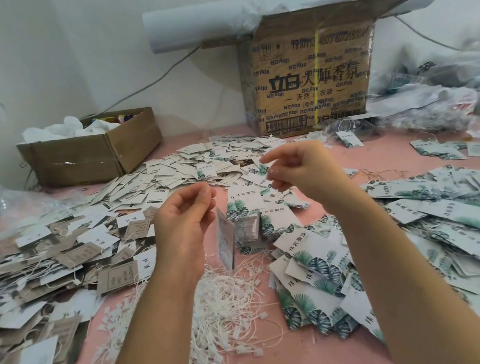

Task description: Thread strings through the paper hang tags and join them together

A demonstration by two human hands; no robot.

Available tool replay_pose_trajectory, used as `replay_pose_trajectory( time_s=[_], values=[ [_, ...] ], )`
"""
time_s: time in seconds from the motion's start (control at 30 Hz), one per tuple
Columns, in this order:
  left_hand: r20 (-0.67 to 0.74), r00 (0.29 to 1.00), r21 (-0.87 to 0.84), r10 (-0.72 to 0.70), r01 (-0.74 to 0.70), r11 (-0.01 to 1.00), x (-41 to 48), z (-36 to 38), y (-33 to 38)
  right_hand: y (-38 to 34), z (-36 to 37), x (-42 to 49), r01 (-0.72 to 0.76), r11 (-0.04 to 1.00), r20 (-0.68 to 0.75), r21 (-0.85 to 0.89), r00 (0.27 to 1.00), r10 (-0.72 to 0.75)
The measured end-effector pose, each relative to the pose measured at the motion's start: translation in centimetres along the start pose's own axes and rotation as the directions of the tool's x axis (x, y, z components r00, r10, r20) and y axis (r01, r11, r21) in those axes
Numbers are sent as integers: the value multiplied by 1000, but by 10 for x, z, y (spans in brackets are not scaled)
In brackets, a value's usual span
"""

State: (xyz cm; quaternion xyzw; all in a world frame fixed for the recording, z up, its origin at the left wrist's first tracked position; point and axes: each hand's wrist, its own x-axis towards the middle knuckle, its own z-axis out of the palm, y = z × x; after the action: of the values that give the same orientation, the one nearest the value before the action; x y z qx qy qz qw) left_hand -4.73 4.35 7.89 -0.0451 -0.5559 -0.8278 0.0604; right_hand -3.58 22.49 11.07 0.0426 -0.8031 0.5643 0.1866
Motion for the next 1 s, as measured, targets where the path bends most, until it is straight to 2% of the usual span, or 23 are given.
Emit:
replay_pose_trajectory(
  time_s=[0.1,0.27,0.4,0.6,0.83,1.0],
  values=[
    [64,998,105,28,-34,994,-2,1,0,-8,11,-3,52,996,63,77,996,-57],
    [214,971,256,111,-165,952,-7,5,-1,-12,27,-4,149,988,206,-42,969,-138],
    [222,962,271,162,-220,937,-8,7,-1,-12,26,-4,169,980,251,-104,958,-139],
    [329,934,260,141,-233,937,-10,8,-1,-14,26,-7,166,985,267,-46,952,-148],
    [328,934,210,142,-218,953,-9,10,-2,-13,25,-7,148,989,285,-25,949,-135],
    [291,947,224,136,-206,953,-9,9,-3,-16,27,-6,166,975,271,-145,955,-122]
  ],
)
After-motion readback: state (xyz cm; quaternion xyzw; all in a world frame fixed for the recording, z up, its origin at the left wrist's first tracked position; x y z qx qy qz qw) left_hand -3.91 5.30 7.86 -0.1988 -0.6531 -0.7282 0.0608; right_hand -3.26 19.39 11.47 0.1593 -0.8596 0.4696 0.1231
